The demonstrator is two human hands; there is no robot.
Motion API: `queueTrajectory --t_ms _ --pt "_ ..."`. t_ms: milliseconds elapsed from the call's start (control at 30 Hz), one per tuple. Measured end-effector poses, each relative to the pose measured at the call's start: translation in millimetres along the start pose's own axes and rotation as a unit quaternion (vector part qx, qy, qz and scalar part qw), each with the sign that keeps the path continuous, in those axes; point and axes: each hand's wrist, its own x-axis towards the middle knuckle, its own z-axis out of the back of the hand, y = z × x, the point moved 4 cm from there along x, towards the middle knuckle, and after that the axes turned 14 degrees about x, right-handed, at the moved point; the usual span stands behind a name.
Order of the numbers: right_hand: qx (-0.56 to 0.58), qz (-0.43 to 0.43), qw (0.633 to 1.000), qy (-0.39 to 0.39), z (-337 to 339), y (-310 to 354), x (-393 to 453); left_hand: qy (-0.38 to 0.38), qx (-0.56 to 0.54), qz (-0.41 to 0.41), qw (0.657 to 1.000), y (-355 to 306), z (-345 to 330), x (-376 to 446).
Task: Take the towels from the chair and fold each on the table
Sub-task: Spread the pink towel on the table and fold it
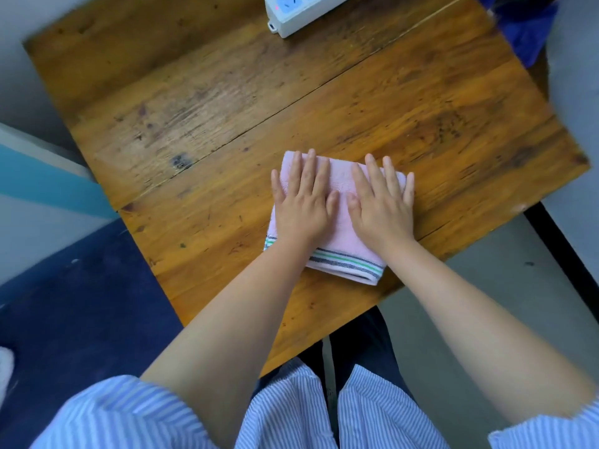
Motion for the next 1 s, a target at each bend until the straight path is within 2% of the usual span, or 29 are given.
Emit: queueTrajectory --t_ms 133,267,367,500,633,700,800,900,1000 --pt "0.062 0.019 0.998 0.024 -4 -14 7 -0.140 0.042 -0.007 0.989 4 -4 6" --pt "0.119 0.051 0.990 0.053 -1 -25 8 -0.202 0.040 -0.012 0.978 5 -12 7" --pt "0.150 0.089 0.979 0.108 6 -37 6 -0.180 0.025 -0.019 0.983 6 -15 6" --pt "0.136 0.163 0.959 0.186 27 -48 19 -0.189 0.059 -0.002 0.980 6 -4 5" --pt "0.060 0.290 0.937 0.184 38 -58 26 -0.298 0.048 0.029 0.953 -9 9 -13" --pt "0.026 0.337 0.921 0.191 41 -60 28 -0.325 0.006 -0.003 0.946 -25 15 -27" --pt "-0.025 0.403 0.888 0.218 41 -60 36 -0.268 -0.017 -0.059 0.962 -49 14 -43" --pt "-0.053 0.450 0.860 0.236 41 -51 43 -0.175 0.027 -0.010 0.984 -62 11 -50" --pt "-0.089 0.494 0.829 0.246 40 -40 45 -0.099 0.056 0.037 0.993 -72 4 -57"
